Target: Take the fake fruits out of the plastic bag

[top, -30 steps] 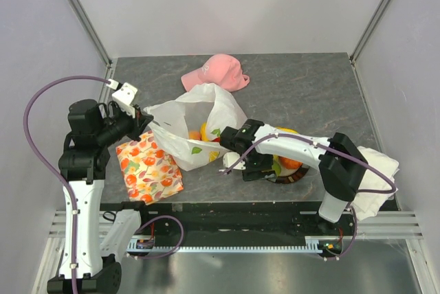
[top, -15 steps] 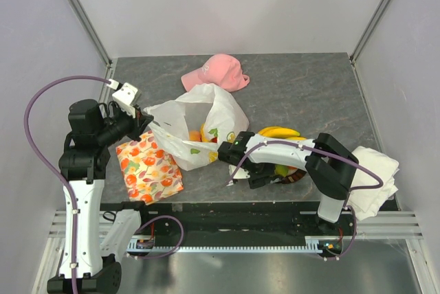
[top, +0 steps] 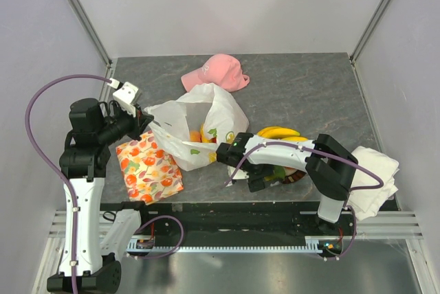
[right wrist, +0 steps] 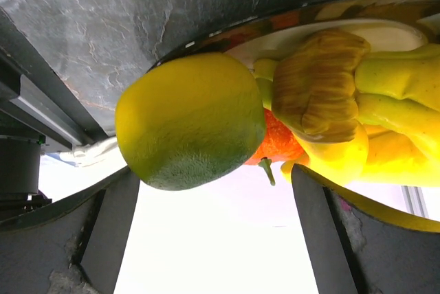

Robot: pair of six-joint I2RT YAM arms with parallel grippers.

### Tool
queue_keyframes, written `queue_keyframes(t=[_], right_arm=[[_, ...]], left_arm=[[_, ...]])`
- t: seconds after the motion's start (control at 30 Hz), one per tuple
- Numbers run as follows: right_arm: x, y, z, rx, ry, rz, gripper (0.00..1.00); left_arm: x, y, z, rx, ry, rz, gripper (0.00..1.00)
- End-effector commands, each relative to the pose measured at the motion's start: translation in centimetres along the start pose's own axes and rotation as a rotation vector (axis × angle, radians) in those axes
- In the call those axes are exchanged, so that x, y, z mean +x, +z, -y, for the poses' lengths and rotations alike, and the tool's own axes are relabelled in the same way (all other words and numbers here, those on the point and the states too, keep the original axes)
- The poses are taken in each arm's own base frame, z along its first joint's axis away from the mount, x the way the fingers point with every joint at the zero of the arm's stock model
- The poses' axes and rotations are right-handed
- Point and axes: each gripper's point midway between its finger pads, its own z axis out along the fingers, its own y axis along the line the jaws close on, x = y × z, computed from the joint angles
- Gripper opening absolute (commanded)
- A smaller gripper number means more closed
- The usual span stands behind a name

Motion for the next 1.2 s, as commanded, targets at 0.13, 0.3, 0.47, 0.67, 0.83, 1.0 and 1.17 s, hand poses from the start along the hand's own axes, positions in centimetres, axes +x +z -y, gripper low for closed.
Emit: queue_keyframes(t=[0.13,0.3,0.47,0.67,0.83,1.0,1.17], right_arm=[[1.2,-2.5,1.0,0.041,0.027,-0.021,0.98],[1.4,-4.6,1.5,0.047,0.052,0.019,0.98],[1.3,-8.0,5.0,0.16,0.089,0.107,0.98],[1.2,-5.9,3.9,0.057,0.102,0.128,0.98],[-0.3,-7.0,0.8,-0.066,0.006,0.353,0.87],[-0.6,-6.0,-3.8,-0.189,-0.089,0.49,0.0],[-0.8,-4.7,-6.0,-0.259,-0.148,0.517,0.0]], left_arm=[[-1.2,0.0,0.2,0.008,-0.004,0.035,0.02],[-1.6,-0.2,0.1,0.002,-0.002,0.044,0.02],[-3.0,-0.3,-0.1,-0.007,-0.034,0.065,0.02],[-2.5,0.2,0.1,0.021,-0.05,0.046,0.01],[-2.6,0.3,0.0,0.019,-0.047,0.045,0.02],[-2.6,0.6,0.0,0.03,-0.058,0.038,0.01],[-2.5,0.7,-0.1,0.028,-0.066,0.035,0.02]])
